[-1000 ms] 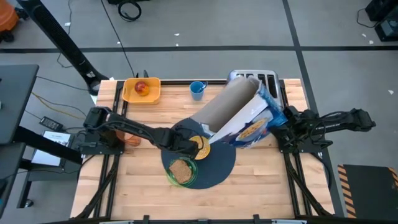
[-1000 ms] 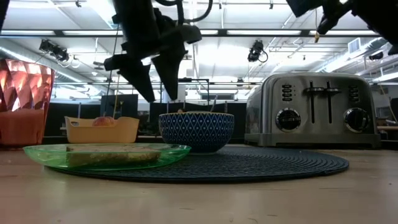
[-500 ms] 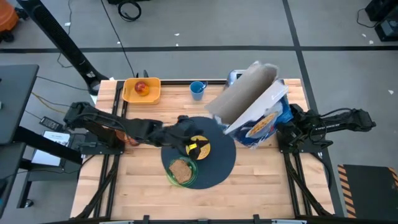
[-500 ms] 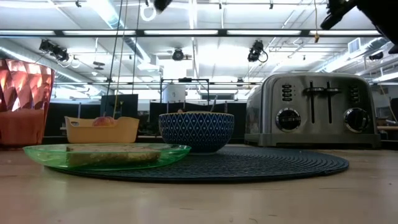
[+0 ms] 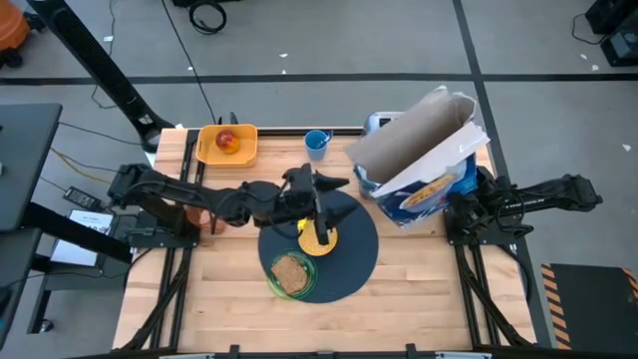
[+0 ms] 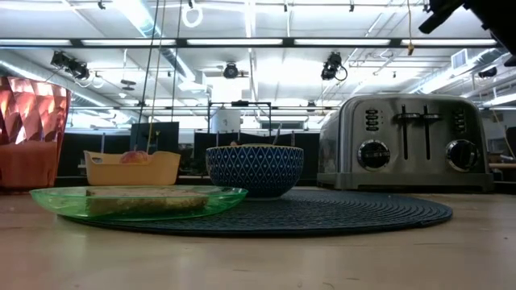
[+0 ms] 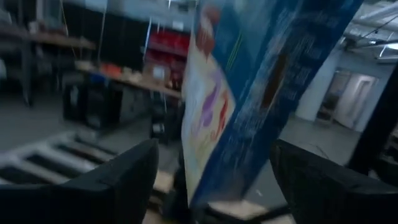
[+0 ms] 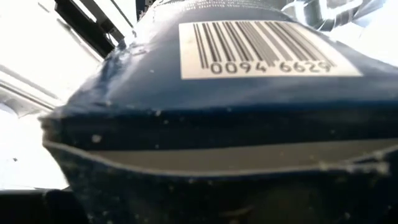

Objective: Arrange a breakfast setting
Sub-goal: Pour the cereal in the yellow bowl on the dark blue table mat

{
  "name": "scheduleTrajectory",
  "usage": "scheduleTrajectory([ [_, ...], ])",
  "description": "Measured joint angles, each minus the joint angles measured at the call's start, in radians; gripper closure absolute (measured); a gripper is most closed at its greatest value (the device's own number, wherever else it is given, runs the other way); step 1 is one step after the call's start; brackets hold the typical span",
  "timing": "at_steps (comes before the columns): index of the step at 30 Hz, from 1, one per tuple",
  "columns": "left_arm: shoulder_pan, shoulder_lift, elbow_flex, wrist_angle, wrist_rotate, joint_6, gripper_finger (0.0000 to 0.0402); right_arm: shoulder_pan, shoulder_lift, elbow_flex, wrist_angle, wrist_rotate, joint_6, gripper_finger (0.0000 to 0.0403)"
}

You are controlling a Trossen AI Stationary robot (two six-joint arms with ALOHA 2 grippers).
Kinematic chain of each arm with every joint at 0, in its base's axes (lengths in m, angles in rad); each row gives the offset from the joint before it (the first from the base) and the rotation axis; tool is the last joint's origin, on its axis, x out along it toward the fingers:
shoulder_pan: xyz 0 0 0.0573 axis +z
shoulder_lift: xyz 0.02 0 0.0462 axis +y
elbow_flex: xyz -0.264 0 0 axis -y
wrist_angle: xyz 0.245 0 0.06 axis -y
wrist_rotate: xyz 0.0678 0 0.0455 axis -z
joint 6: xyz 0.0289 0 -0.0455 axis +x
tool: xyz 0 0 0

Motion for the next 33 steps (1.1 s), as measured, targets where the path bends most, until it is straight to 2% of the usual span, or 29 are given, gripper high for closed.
scheduleTrajectory([
  [4, 0.019, 0.027, 0.000, 0.078, 0.001, 0.104, 0.0085, 0.000, 0.000, 0.000, -0.005, 0.003, -0.068, 0.0108],
  [10, 0.068, 0.063, 0.000, 0.097, 0.013, 0.066, 0.0085, 0.000, 0.000, 0.000, -0.006, 0.026, -0.130, 0.0108],
  [14, 0.101, 0.080, 0.000, 0.131, 0.077, 0.017, 0.0085, 0.000, 0.000, 0.000, -0.005, 0.029, -0.134, 0.0108],
  [21, 0.117, 0.104, 0.000, 0.189, 0.223, 0.022, 0.0085, 0.001, 0.000, 0.000, 0.011, 0.047, -0.171, 0.0108],
  [26, 0.110, 0.103, 0.000, 0.238, 0.299, 0.074, 0.0085, -0.001, 0.000, 0.001, 0.002, 0.117, -0.178, 0.0108],
  [33, 0.142, 0.103, 0.000, 0.225, 0.221, 0.076, 0.0085, 0.000, 0.000, 0.046, -0.049, 0.077, -0.169, 0.0108],
])
